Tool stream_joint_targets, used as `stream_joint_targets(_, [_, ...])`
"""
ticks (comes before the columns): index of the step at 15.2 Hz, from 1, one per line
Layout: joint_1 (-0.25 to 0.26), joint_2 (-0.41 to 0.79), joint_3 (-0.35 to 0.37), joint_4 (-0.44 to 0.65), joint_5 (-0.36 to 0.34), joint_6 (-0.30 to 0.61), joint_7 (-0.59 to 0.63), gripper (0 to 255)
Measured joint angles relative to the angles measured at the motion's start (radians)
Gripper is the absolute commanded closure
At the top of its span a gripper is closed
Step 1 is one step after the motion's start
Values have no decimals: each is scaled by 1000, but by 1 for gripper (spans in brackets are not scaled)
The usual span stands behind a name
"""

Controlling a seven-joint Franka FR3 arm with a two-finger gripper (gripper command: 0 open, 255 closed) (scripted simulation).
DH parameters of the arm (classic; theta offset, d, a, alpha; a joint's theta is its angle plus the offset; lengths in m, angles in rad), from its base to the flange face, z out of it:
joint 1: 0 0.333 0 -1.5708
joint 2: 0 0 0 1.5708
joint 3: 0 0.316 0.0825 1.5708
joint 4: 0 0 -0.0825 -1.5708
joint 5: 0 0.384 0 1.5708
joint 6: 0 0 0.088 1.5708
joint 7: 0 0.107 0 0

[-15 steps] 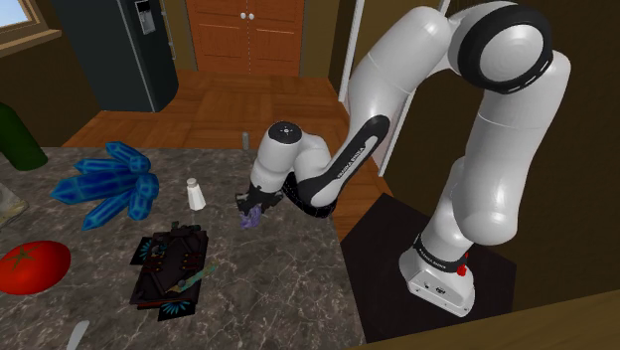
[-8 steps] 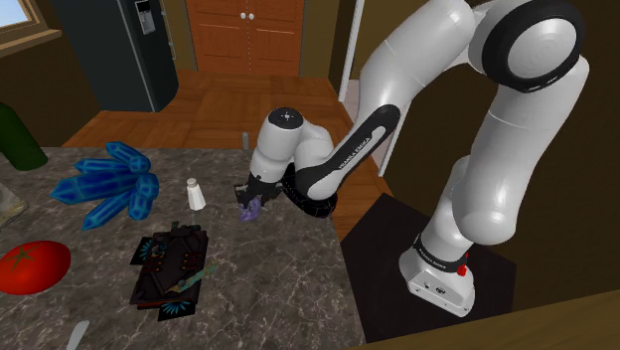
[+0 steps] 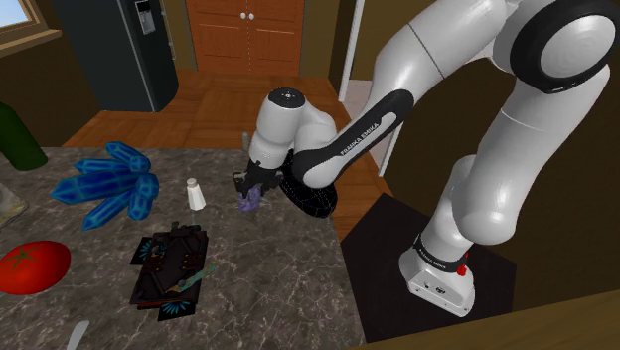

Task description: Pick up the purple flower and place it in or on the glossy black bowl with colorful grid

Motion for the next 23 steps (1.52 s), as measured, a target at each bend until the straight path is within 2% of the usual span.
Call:
stream_joint_targets(8, [10,-86,3,28,87,-108,-74,255])
stream_joint_targets(17, [22,-157,-2,76,142,-222,-123,255])
stream_joint_targets(23, [-9,-255,-90,-4,196,-226,-281,255])
